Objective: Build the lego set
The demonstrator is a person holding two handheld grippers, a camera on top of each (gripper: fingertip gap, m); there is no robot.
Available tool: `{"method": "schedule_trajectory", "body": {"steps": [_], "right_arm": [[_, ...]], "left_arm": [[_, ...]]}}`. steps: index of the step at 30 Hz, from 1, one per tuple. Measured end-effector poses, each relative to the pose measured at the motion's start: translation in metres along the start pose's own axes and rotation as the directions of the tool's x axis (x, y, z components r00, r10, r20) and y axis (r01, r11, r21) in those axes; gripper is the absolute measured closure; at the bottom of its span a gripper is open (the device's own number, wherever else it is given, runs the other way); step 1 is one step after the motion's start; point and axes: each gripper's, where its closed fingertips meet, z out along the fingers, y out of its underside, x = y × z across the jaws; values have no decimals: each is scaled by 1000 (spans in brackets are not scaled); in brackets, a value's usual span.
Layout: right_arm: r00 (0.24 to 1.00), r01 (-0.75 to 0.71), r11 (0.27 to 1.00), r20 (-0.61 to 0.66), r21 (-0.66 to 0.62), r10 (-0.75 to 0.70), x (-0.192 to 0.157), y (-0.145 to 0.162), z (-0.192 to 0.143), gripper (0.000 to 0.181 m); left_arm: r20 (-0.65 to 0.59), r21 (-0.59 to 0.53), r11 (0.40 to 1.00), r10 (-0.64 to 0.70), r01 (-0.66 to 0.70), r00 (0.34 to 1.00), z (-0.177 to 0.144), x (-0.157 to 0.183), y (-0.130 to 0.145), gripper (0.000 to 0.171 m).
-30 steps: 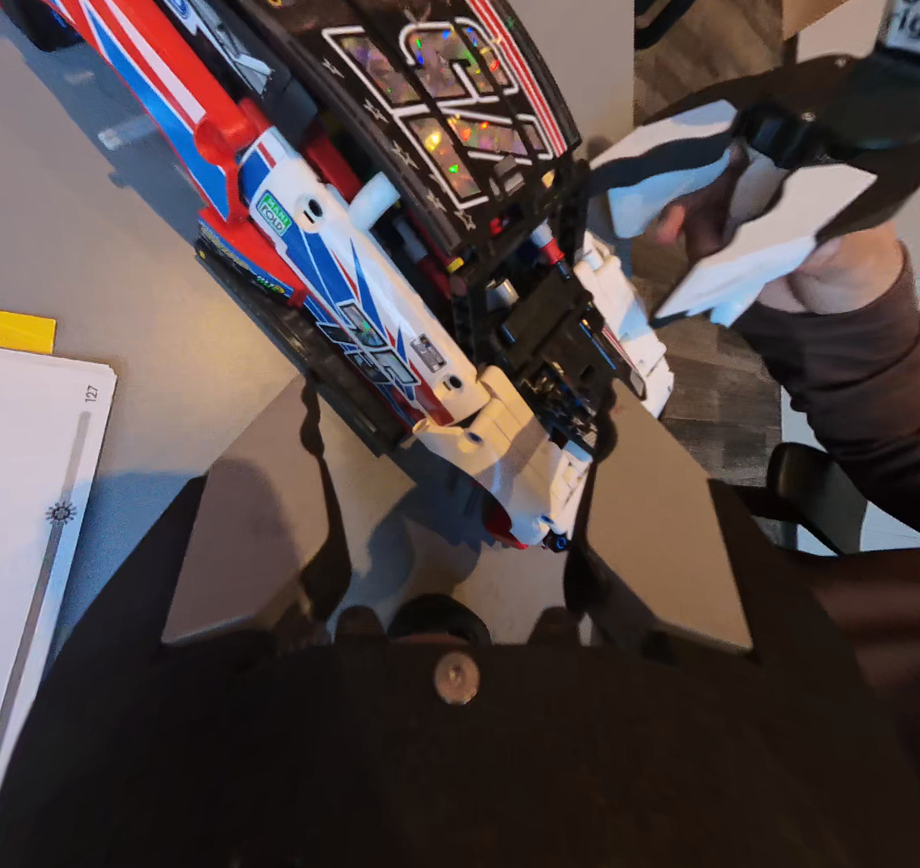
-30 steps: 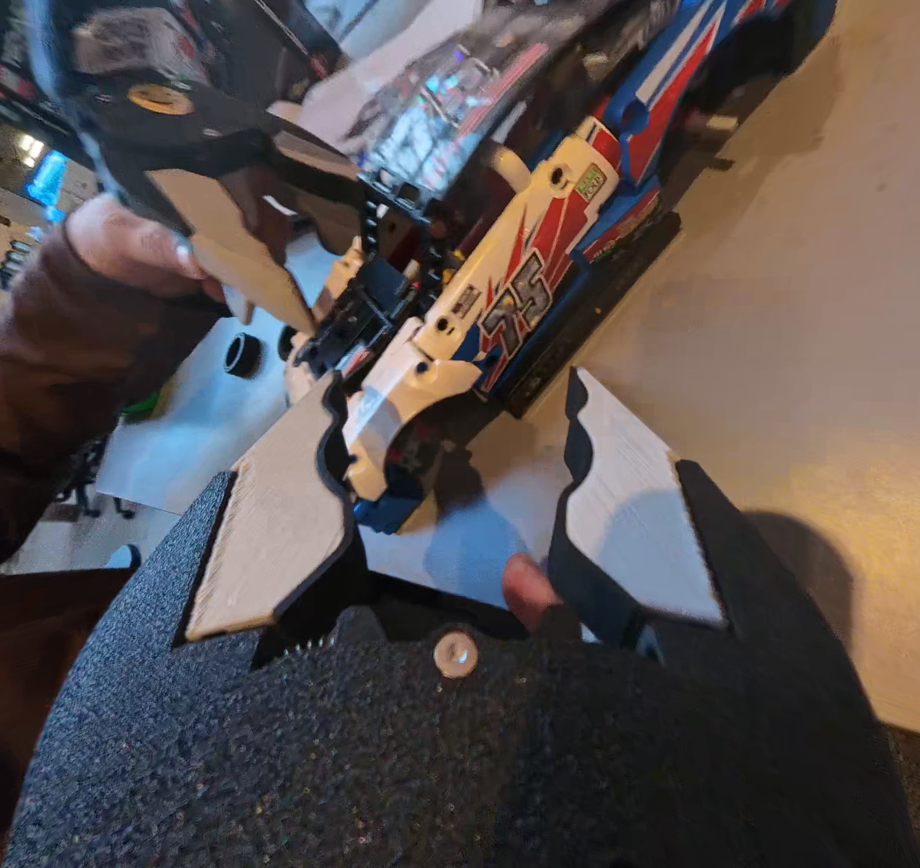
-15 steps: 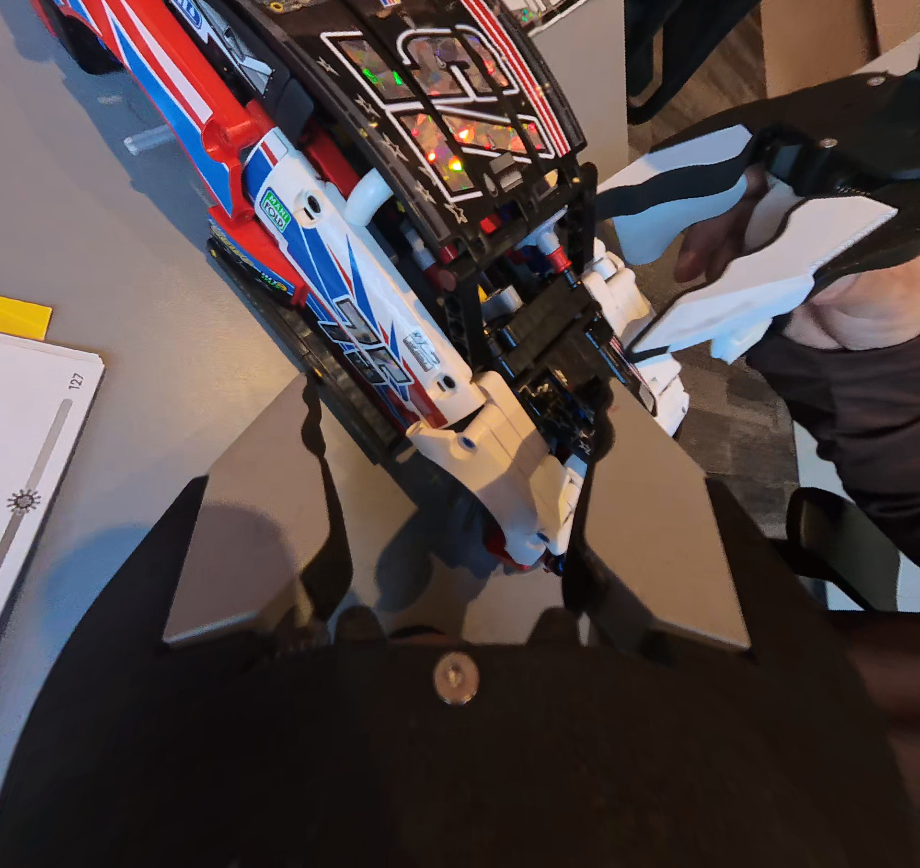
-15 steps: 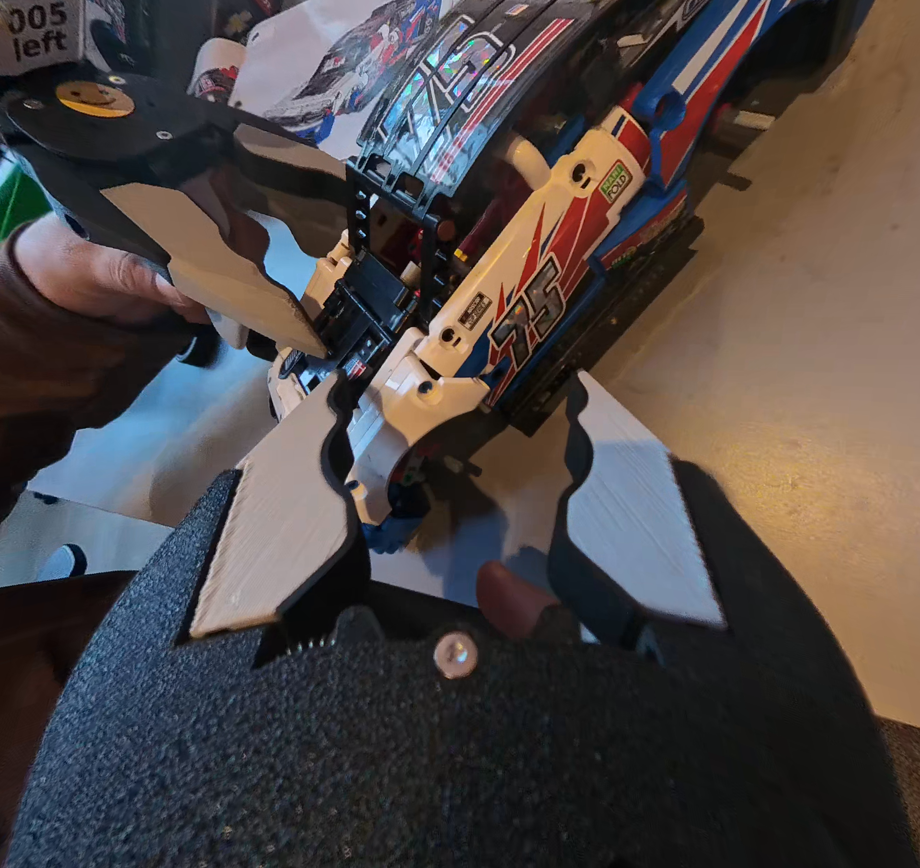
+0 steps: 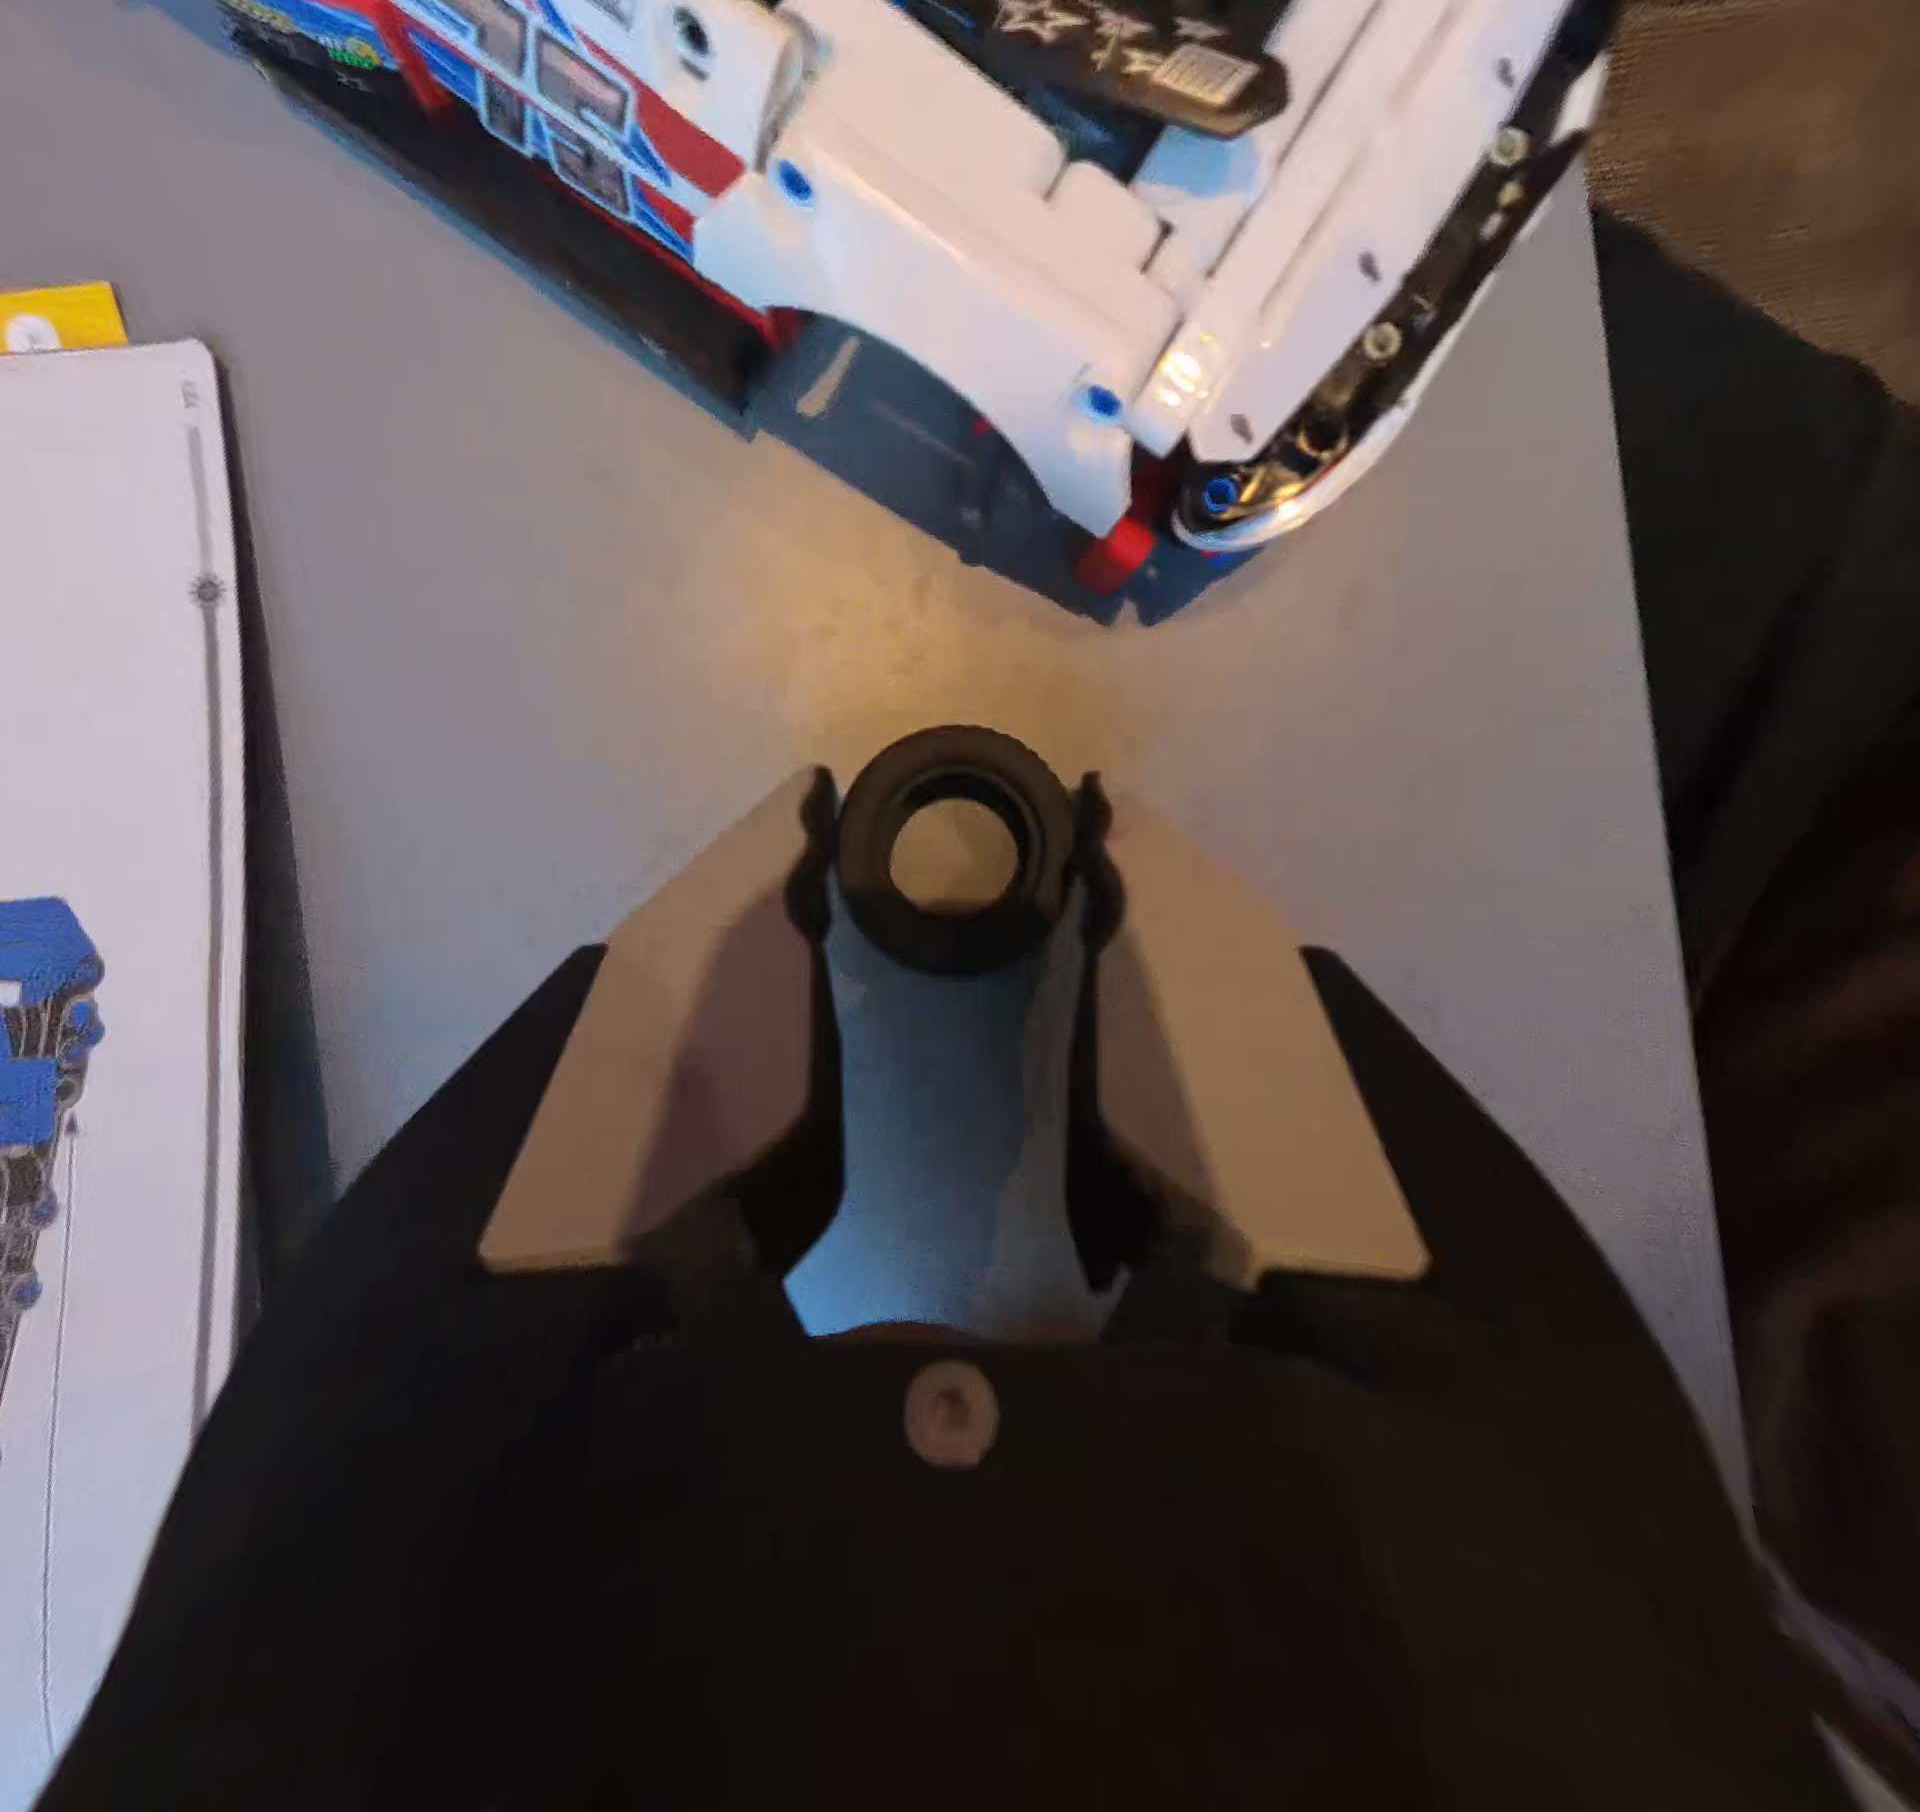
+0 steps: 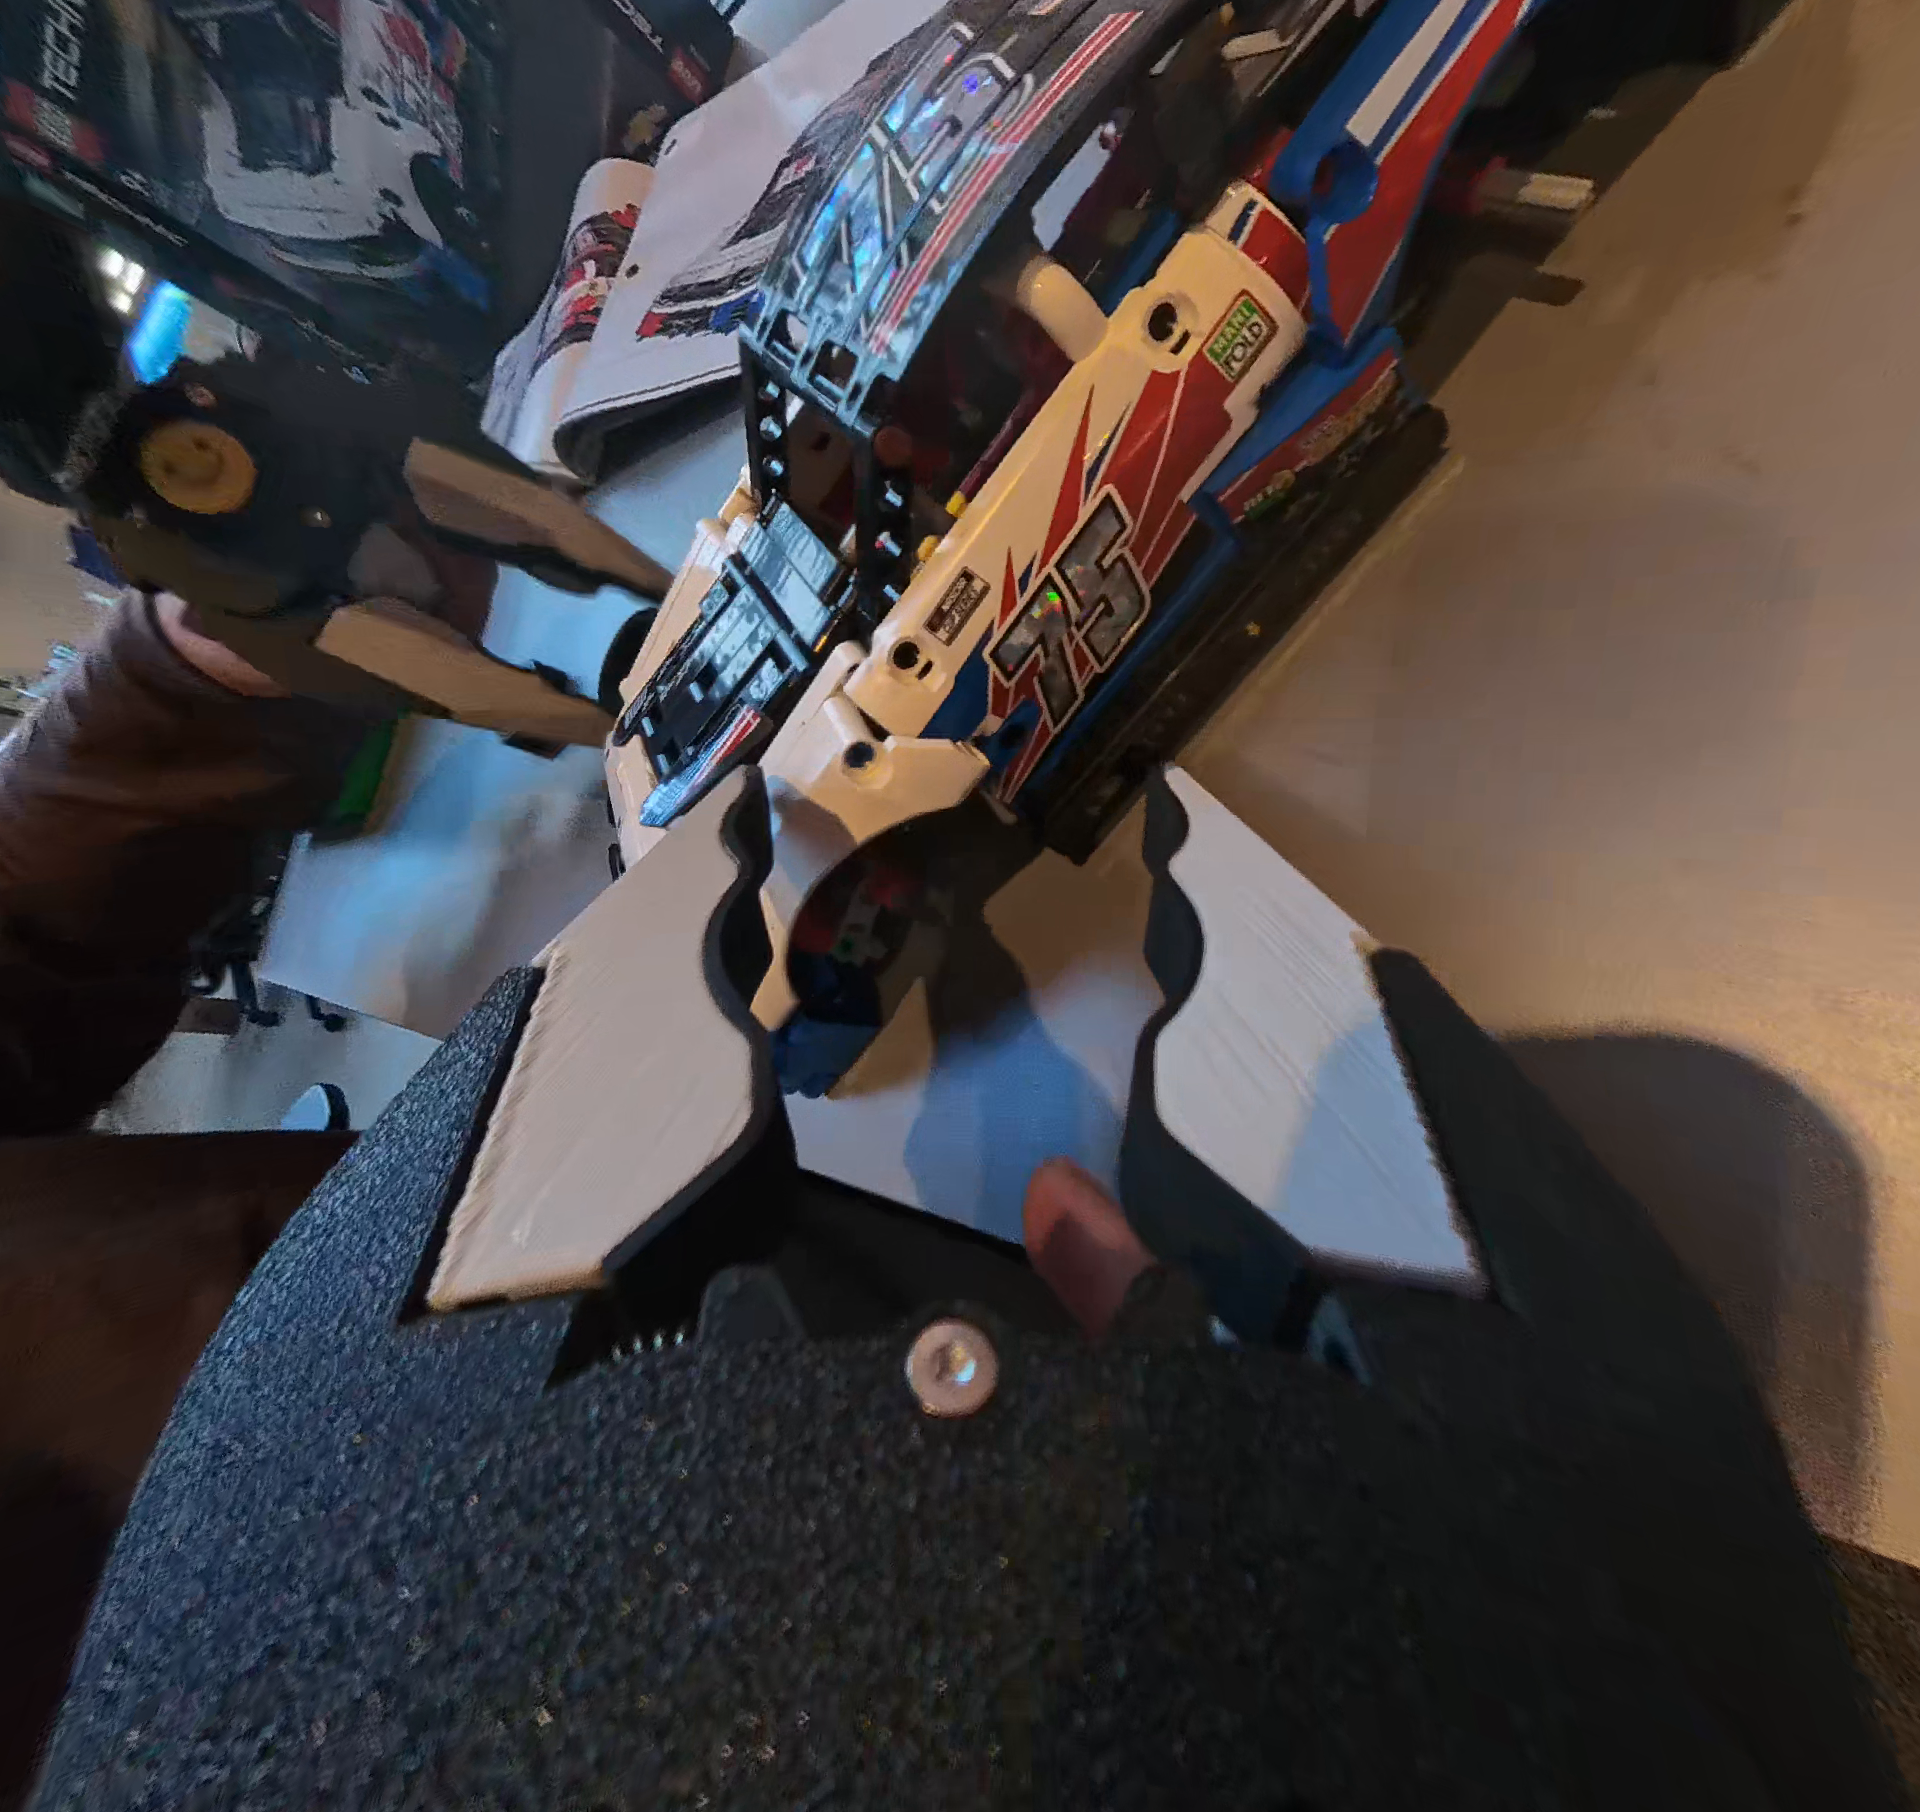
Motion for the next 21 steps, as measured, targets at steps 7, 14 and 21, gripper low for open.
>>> {"method": "schedule_trajectory", "body": {"steps": [7,14,21], "right_arm": [[999,30,999,16,15,-30,-3,0,0,111],[999,31,999,41,30,-33,-4,1,0,109],[999,30,999,39,28,-32,-4,3,0,110]], "left_arm": [[100,-70,993,-83,90,992,-73,-7,47,130],[159,-42,991,-116,124,980,-94,17,100,127],[162,-64,990,-110,122,981,-65,17,123,125]]}}
